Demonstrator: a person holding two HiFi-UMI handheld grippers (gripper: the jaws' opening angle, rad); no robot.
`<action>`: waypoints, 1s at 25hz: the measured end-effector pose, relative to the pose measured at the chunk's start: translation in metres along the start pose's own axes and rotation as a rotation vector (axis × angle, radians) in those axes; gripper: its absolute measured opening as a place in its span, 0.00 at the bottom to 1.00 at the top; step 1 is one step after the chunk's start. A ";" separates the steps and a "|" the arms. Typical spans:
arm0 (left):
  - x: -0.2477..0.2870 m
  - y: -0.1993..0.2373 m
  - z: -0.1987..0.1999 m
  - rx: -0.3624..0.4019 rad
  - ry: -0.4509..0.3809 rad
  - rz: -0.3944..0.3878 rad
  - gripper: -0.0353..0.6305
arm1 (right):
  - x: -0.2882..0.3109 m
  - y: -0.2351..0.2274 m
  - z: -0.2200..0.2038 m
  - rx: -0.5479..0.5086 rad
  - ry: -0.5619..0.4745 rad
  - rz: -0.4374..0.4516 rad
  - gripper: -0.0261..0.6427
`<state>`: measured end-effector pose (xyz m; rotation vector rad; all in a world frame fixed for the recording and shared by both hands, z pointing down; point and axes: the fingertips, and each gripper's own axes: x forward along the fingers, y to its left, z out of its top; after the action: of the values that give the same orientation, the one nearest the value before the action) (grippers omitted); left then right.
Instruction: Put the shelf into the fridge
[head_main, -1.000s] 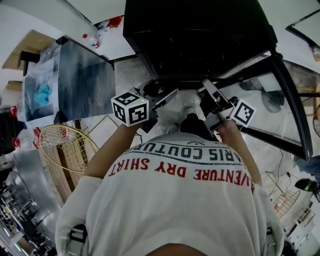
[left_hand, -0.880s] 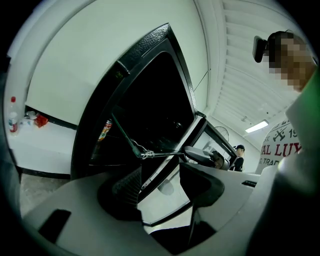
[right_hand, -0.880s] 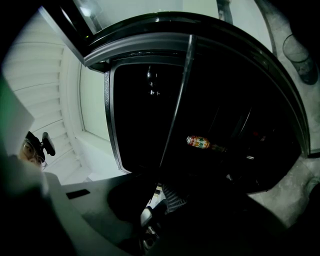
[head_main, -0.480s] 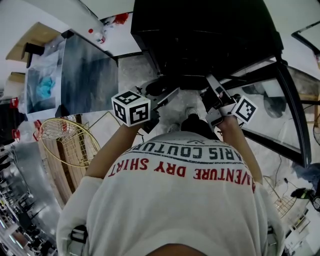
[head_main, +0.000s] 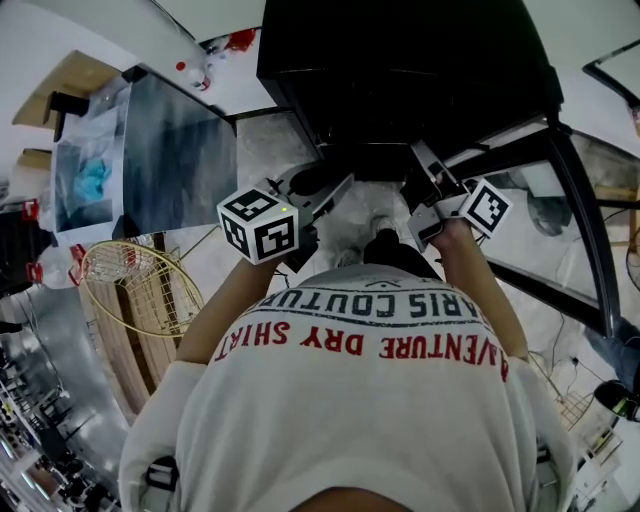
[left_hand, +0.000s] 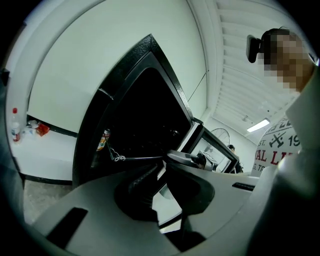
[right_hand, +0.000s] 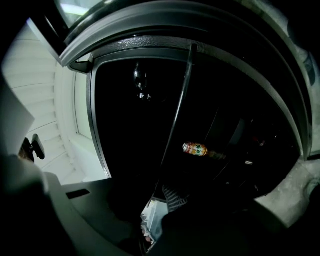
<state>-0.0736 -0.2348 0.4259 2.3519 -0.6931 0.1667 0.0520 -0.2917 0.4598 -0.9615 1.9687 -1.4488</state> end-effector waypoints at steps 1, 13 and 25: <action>0.000 -0.001 0.002 0.000 -0.003 -0.003 0.16 | 0.002 0.000 0.001 0.000 -0.001 -0.002 0.11; -0.001 -0.009 0.015 0.021 -0.018 -0.013 0.15 | 0.019 -0.009 0.016 0.014 -0.027 -0.045 0.11; -0.005 -0.006 0.017 0.007 -0.009 -0.006 0.14 | 0.040 -0.012 0.029 0.008 -0.061 -0.066 0.11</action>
<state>-0.0760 -0.2394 0.4075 2.3626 -0.6903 0.1559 0.0523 -0.3423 0.4629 -1.0646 1.9020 -1.4444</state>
